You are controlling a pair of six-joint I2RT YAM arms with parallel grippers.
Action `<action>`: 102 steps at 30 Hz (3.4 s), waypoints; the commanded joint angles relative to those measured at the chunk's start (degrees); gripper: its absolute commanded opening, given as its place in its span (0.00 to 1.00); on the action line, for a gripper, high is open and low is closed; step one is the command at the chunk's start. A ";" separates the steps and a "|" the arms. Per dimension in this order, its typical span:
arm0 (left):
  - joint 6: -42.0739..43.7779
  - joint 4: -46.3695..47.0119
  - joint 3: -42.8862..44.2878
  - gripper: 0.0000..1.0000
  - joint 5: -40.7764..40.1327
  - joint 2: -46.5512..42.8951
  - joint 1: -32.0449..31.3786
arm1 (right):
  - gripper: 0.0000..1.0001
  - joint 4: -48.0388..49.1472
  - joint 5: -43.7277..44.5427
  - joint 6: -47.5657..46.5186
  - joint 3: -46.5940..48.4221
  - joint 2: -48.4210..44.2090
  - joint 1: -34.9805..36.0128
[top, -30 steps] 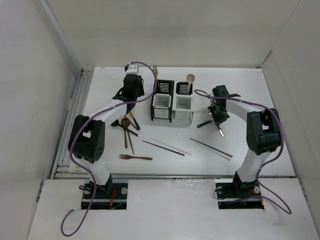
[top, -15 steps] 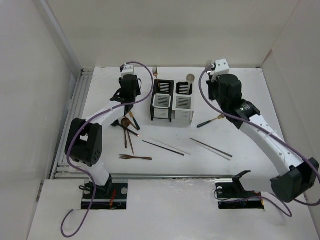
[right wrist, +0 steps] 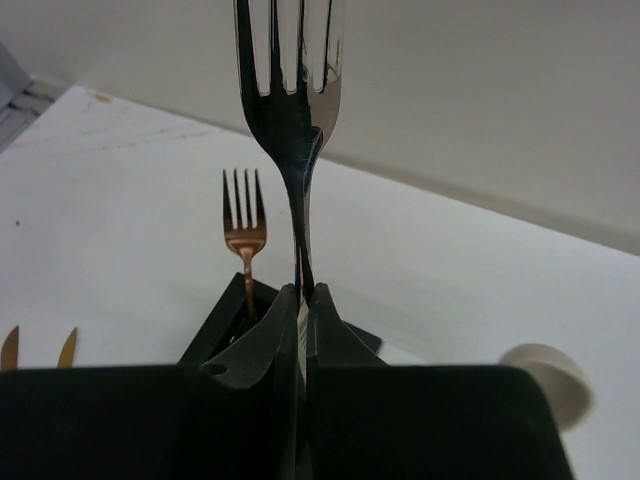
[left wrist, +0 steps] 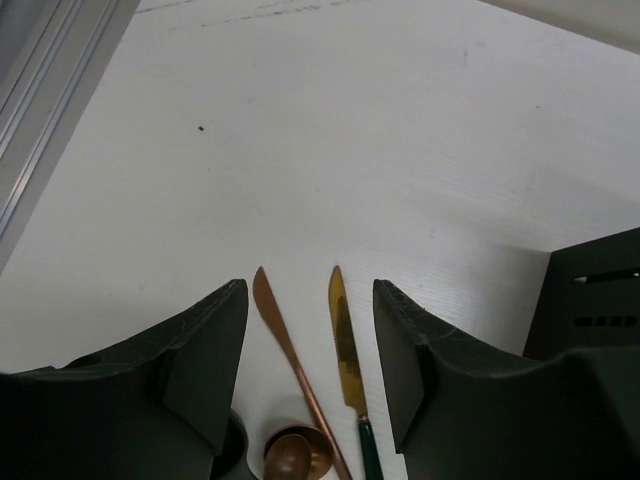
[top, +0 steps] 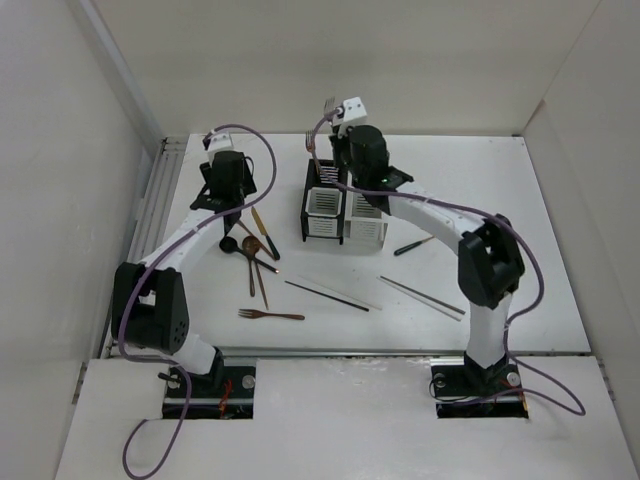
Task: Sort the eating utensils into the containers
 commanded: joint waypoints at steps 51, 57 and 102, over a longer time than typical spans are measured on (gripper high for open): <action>-14.18 -11.56 -11.26 0.68 1.46 -6.14 7.72 | 0.58 -45.68 -11.15 45.76 -16.47 -8.90 -22.70; -14.18 -11.04 -11.79 0.68 0.14 -7.80 8.86 | 0.54 -46.74 -14.58 53.92 -18.39 -4.95 -22.70; -14.18 -8.14 -14.51 0.69 4.18 -5.52 11.58 | 0.53 -51.75 -12.64 38.38 -21.40 -1.18 -26.74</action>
